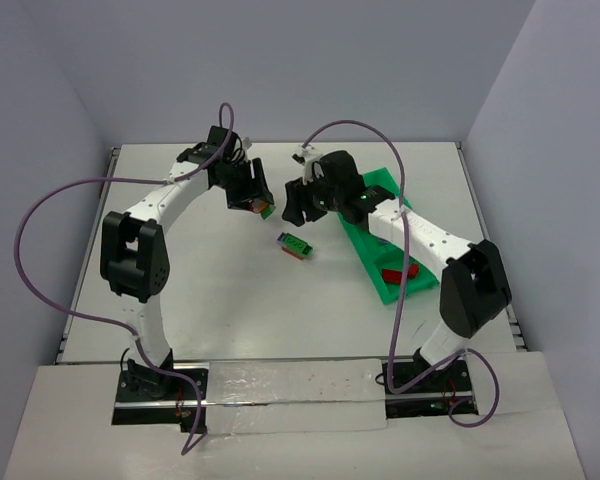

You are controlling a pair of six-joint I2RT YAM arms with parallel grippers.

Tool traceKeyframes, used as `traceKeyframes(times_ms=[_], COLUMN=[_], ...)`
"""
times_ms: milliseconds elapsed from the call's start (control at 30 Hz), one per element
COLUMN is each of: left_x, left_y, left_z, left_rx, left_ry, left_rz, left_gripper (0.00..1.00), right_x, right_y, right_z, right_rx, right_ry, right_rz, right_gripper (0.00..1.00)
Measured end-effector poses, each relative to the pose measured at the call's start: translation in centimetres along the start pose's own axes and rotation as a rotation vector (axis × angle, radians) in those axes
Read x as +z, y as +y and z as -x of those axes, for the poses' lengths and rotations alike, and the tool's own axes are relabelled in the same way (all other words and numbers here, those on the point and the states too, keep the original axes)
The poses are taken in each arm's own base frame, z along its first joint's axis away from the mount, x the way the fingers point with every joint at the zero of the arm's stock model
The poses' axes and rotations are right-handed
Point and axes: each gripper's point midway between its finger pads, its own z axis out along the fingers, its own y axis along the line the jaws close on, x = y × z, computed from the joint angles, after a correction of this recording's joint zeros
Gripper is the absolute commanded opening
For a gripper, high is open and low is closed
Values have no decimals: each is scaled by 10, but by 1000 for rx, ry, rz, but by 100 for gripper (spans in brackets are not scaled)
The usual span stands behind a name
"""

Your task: Sort the legos into containers by color

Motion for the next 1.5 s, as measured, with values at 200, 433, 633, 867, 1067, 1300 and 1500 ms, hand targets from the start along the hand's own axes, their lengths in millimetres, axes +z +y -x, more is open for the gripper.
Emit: traceKeyframes(times_ms=[200,433,633,867,1067,1300,1500], left_x=[-1,-3,-6,-11,-15,-16,-15], left_y=[-4,-10,-14,-16,-10,-5,-3], left_z=[-5,-7,-4,2,5,12,11], left_rx=[-2,-5,-34,-121,-179,-195,-196], left_ry=[19,32,18,-43,-75,-98,-96], left_rz=[-26,-57,-67,-65,-53,-54,-54], left_gripper=[0,0,0,0,0,0,0], right_x=[25,40,45,53,56,57,60], right_y=[3,2,-4,-22,-21,-17,-13], right_z=[-2,-7,-3,-19,-14,-5,7], right_rx=[56,134,235,428,503,529,526], right_ry=[-1,-3,-38,-78,-119,-152,-177], right_rz=[44,49,2,-108,-145,-132,-108], right_gripper=[67,67,66,64,63,60,58])
